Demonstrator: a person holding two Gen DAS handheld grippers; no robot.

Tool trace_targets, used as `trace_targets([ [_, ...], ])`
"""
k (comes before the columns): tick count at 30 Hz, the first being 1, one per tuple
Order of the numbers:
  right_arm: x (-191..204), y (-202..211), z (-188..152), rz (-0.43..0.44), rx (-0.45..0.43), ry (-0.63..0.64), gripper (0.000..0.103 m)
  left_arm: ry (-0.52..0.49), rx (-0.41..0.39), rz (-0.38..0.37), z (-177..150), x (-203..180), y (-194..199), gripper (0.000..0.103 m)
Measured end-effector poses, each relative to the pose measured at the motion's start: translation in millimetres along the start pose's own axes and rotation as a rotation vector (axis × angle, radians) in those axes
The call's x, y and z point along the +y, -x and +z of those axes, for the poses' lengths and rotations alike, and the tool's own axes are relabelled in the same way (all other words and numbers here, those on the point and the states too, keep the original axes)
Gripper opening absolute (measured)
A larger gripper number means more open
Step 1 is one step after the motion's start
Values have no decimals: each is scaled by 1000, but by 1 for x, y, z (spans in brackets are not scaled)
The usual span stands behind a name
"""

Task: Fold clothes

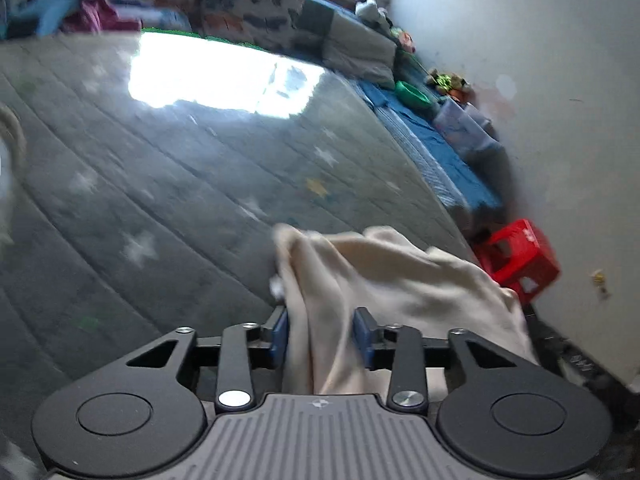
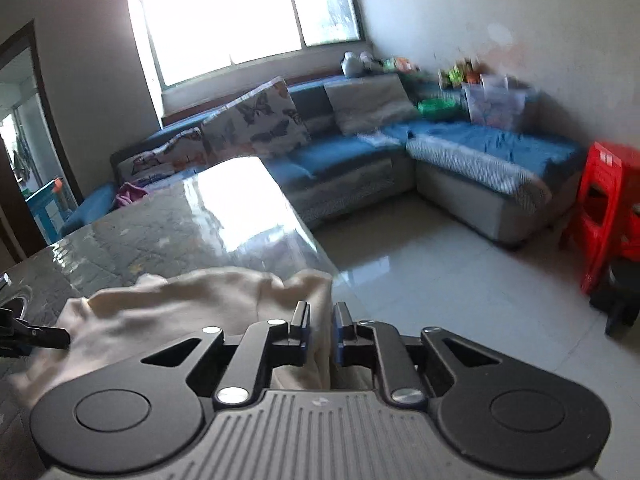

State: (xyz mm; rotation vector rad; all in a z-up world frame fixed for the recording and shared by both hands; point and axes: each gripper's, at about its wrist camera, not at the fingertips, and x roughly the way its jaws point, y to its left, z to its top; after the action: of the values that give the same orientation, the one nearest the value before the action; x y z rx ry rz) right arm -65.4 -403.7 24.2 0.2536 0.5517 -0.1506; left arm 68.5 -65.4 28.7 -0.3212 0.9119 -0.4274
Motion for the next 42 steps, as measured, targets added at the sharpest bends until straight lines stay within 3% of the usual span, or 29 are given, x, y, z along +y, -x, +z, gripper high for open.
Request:
trace_targets([
  [7,24,-25,14,111,37,43,19,-52,-59,-9,11,-16,8,41],
  [11,32,-46,15,120,72,42,21,-88,-30,-47,14,-35,-10,30],
  [20,40,-66,14,102,98,54,27,-133,-5,-55,21,-53,-44,26],
  [24,49,-65,17,105,81,83,41,-140,5,-49,21,-55,-51,26],
  [30,59,-81,18,91,108,127,44,-198,0,-43,19,-69,-55,26],
  [34,65,-85,19,81,108,152,53,-240,13,-14,18,-75,-68,26],
  [40,70,-73,21,90,96,176,62,-223,3,-20,20,-71,-65,26],
  [42,72,-67,21,93,89,187,77,-222,1,-17,19,-70,-61,28],
])
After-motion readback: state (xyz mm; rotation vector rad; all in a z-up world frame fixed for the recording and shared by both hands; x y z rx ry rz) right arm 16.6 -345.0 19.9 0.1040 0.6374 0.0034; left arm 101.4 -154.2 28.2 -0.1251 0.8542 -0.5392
